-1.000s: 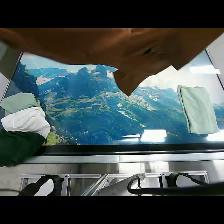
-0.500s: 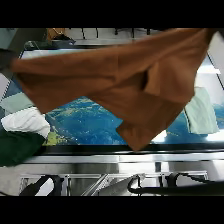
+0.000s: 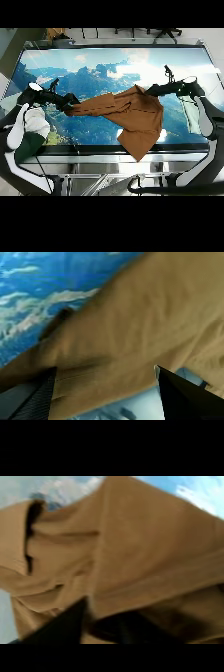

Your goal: Fold the shirts.

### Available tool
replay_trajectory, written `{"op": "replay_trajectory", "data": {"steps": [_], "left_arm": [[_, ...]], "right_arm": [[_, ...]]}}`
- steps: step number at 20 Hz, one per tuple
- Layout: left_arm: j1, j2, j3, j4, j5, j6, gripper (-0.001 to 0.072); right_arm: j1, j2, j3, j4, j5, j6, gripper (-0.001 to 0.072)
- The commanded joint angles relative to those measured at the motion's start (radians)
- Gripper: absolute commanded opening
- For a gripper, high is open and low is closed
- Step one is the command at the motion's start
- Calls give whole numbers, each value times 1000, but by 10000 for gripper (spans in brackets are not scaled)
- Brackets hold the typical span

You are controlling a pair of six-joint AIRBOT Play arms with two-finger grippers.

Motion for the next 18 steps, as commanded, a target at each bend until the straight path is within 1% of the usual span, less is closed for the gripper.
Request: {"op": "replay_trajectory", "data": {"steps": [1, 3, 5, 8, 10, 12, 15, 18], "left_arm": [[63, -143, 169, -76, -171, -1, 689], [98, -124, 256, -78, -236, 0, 688], [119, -81, 287, -46, -269, 1, 688], [116, 13, 232, 114, -253, 12, 688], [108, 63, 143, 175, -222, 14, 688], [107, 93, 40, 180, -173, 27, 688], [80, 100, -92, 179, -87, 37, 688], [34, 100, -180, 179, 54, 47, 688]], "right_arm": [[-35, -32, 11, -6, 17, 26, 393], [-91, 19, 16, -8, 56, 45, 393], [-161, 73, 16, -37, 111, 100, 388], [-236, 144, -21, -153, 192, 169, 381], [-267, 205, -115, -233, 196, 176, 380], [-288, 252, -219, -279, 174, 175, 381], [-298, 272, -362, -284, 132, 171, 381], [-270, 272, -464, -277, 64, 166, 381]]}}
